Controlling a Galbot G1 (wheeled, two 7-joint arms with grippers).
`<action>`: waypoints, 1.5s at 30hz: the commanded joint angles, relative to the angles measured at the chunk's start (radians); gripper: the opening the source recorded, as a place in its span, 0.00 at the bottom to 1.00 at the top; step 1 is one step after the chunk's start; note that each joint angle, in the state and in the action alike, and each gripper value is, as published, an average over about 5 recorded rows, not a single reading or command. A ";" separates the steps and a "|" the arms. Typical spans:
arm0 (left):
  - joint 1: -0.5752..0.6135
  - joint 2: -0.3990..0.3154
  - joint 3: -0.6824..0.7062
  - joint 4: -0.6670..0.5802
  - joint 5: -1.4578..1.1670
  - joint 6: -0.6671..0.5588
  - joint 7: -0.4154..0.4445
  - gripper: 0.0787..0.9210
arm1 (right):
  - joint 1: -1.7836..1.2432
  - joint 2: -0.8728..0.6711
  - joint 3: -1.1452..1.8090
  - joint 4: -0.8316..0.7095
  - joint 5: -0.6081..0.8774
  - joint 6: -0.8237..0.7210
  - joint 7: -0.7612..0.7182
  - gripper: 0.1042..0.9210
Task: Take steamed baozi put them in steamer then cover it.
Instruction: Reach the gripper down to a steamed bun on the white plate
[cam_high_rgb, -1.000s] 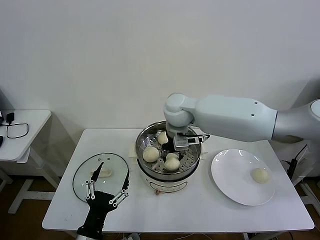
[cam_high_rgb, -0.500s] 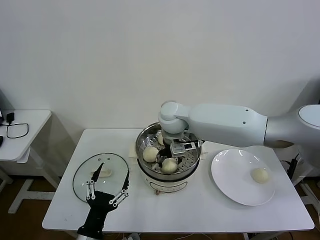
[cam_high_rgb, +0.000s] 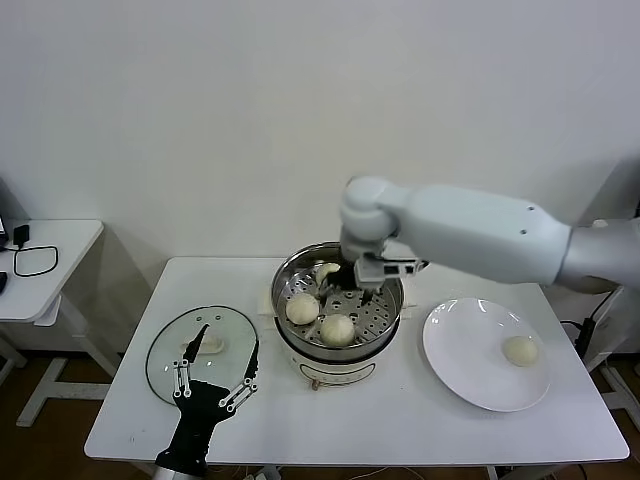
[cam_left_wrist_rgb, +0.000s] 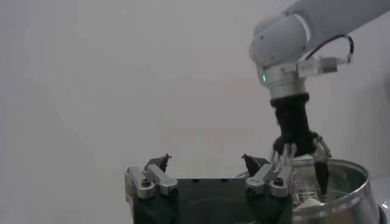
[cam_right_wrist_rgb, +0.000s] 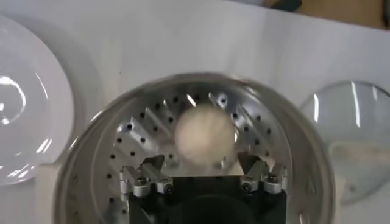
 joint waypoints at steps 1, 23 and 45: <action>-0.003 0.001 0.005 0.004 0.003 0.001 0.001 0.88 | 0.086 -0.254 0.074 -0.214 0.278 -0.340 -0.097 0.88; -0.007 0.001 0.007 0.006 0.004 0.007 0.001 0.88 | -0.379 -0.435 0.118 -0.587 0.281 -0.479 0.000 0.88; 0.011 -0.008 -0.003 0.005 0.003 0.000 0.000 0.88 | -0.513 -0.361 0.216 -0.637 0.191 -0.480 0.050 0.88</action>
